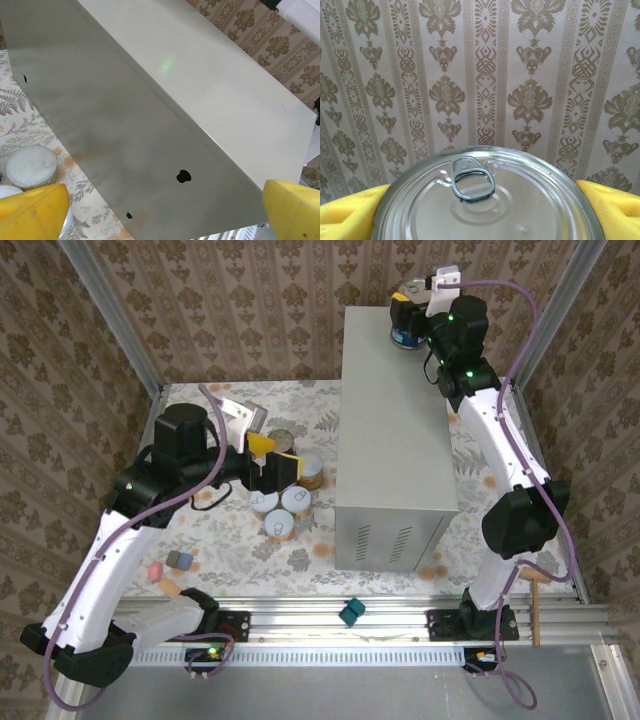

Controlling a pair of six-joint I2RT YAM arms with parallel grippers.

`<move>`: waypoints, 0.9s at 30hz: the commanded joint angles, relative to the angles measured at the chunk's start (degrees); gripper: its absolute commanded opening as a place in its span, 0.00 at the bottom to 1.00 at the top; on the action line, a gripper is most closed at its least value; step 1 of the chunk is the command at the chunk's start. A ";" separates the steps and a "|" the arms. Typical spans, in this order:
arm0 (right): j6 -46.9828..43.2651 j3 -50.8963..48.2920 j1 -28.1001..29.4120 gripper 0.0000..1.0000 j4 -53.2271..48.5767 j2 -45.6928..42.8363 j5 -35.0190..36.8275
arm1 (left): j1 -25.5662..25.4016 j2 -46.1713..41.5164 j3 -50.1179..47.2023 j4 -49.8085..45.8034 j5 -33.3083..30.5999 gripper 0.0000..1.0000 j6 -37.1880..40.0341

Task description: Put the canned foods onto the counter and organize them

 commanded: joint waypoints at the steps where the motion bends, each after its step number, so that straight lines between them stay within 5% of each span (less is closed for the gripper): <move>1: 0.58 1.47 -0.47 0.79 -1.75 1.92 2.04 | -0.39 -0.93 -0.12 0.87 0.04 1.00 0.93; 16: 0.49 1.04 -0.47 1.00 -1.02 -2.11 0.33 | -0.47 -0.75 -1.27 1.86 -1.46 1.00 1.16; 27: 0.89 -1.62 -0.21 1.00 -6.44 -12.20 -0.38 | -0.47 0.22 -2.31 3.70 -6.23 1.00 0.27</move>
